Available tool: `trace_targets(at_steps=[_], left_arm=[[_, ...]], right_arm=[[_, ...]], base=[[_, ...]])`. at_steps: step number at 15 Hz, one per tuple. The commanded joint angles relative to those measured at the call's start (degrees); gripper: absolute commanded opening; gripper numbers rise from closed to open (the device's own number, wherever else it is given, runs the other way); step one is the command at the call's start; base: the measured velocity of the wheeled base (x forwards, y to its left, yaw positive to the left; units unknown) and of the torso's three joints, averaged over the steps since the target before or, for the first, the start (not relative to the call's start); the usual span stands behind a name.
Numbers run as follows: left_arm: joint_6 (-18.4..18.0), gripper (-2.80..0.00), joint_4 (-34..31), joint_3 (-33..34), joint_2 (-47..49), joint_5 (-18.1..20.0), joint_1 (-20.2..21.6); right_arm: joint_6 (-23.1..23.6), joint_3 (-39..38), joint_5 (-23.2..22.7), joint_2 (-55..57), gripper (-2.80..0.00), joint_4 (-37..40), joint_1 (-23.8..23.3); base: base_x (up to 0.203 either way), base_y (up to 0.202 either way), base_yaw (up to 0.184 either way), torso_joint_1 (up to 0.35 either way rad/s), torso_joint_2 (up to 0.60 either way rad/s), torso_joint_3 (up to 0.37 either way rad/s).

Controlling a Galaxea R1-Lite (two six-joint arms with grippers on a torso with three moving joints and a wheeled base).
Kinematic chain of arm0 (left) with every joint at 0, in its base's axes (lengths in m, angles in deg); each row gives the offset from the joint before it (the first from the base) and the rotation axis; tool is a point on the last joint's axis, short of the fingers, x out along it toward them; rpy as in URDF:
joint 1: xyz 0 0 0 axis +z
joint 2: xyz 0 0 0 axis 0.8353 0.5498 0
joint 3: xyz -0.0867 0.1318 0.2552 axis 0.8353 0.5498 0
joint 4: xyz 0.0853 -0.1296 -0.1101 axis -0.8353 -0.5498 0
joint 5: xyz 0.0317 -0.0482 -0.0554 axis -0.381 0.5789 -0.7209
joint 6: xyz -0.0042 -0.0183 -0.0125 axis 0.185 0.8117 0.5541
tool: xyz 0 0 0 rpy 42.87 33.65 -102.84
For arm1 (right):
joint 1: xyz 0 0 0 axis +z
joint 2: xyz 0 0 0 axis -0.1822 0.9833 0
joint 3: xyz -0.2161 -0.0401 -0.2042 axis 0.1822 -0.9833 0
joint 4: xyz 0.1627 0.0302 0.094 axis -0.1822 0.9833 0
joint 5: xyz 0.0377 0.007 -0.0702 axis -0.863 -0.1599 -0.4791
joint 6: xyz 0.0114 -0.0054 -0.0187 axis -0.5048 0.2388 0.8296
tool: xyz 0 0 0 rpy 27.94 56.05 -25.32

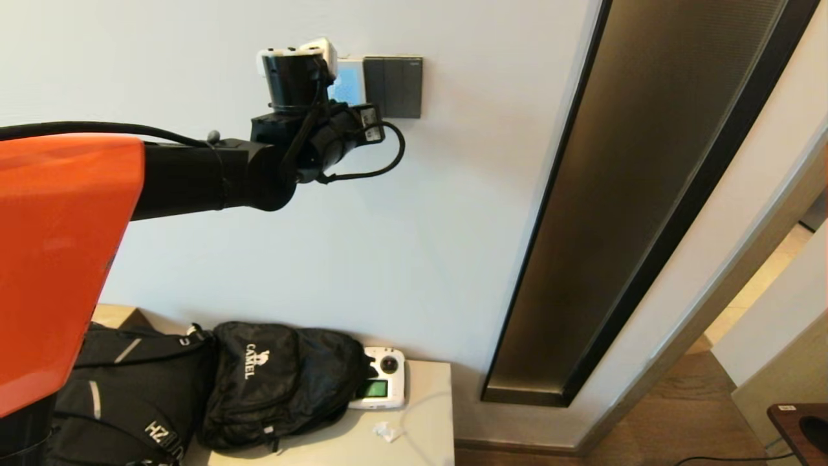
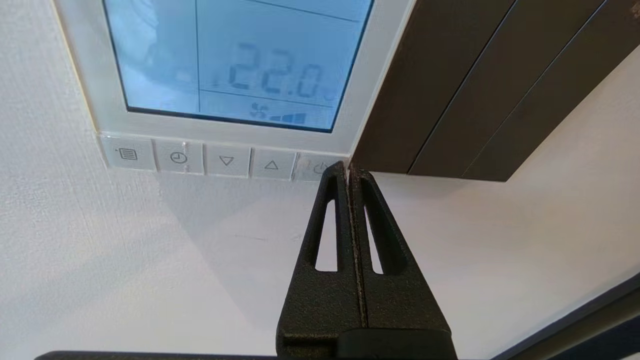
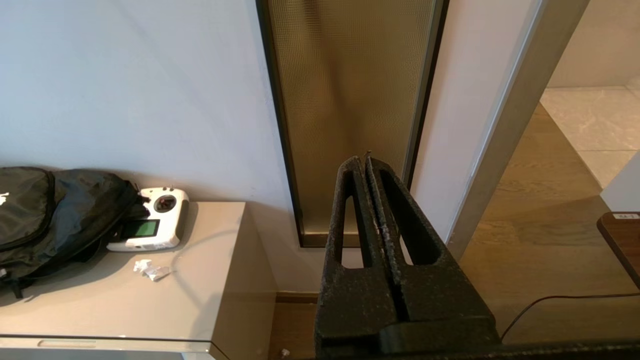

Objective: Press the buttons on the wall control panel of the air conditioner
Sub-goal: Turn off the central air conditioner

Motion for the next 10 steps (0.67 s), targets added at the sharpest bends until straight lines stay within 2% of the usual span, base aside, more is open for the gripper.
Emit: trace_targets(at_steps=[1,10], left_arm=[[0.1,-2.8,0.15,-0.16,0.47,-0.12,0.05],[0.28,-2.8,0.3,0.55,-0.86,-0.12,0.05]], right_arm=[[0.02,-0.09,-0.03,0.06,-2.8,-0.02,-0.02],[0.02,-0.09,-0.03,0.06,-2.8,-0.02,0.04]], base=[[0.0,0.0,0.0,0.0,0.0,0.0],[0.0,0.0,0.0,0.0,0.0,0.0]])
